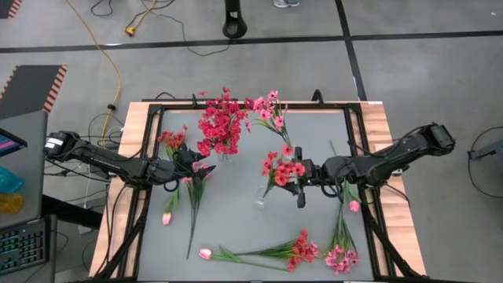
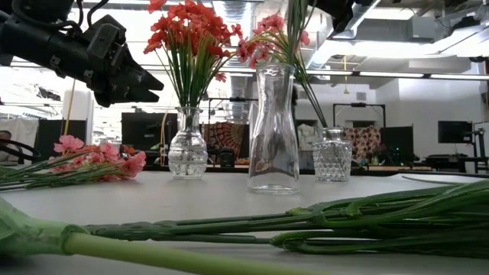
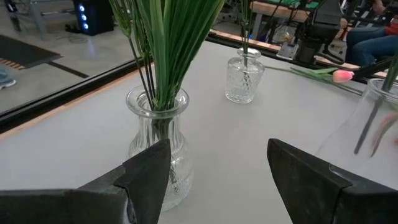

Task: Sort flowers into vase by color
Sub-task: Put the bottom right orange flowers into the bottom center transparent vase

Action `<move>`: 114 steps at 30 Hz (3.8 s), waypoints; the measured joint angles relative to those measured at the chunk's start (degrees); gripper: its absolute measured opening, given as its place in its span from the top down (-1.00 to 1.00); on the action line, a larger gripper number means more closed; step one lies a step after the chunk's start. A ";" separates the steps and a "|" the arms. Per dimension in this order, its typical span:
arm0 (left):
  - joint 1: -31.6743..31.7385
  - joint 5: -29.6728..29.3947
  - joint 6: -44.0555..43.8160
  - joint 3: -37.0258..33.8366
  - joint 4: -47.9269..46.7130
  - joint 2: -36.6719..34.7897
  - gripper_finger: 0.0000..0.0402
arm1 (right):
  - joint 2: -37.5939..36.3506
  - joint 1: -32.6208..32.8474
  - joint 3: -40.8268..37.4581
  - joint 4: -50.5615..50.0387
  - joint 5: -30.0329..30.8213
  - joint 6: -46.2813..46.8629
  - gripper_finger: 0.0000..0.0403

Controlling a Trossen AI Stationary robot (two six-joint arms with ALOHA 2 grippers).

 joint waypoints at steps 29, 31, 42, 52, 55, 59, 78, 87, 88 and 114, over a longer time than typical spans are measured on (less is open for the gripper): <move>-2.23 8.35 5.37 5.99 0.73 0.34 -0.26 | -0.48 0.09 22.68 -66.04 -0.09 2.43 -0.14; -3.99 8.31 6.24 7.66 0.72 1.20 -0.26 | -0.48 0.09 23.91 -69.95 -0.07 4.15 -0.14; -16.02 3.28 6.99 20.98 0.56 18.57 -0.26 | -0.48 0.09 24.63 -78.98 -0.02 8.97 -0.14; -20.99 3.39 6.89 37.75 0.25 37.86 -0.26 | -0.46 0.09 24.63 -78.63 0.00 9.20 -0.14; -21.90 3.86 6.43 42.90 -0.03 43.44 -0.26 | -0.46 0.18 24.63 -78.51 0.00 9.20 -0.14; -22.53 4.38 5.55 49.74 -1.78 50.32 -0.26 | -0.44 0.48 24.63 -78.02 0.00 9.20 -0.14; -21.18 11.89 -4.15 78.03 -24.62 73.06 -0.26 | -0.42 0.86 24.63 -77.47 0.00 11.09 -0.14; -21.18 17.01 -12.12 82.20 -33.99 77.24 -0.26 | -0.42 0.87 24.63 -77.17 0.00 12.12 -0.14; -21.18 17.08 -13.07 82.22 -35.46 77.24 -0.26 | -0.42 0.87 24.63 -77.14 -0.01 12.41 -0.14; -21.46 19.25 -19.07 81.42 -36.51 80.78 -0.26 | -0.42 0.86 24.63 -77.13 0.00 12.57 -0.14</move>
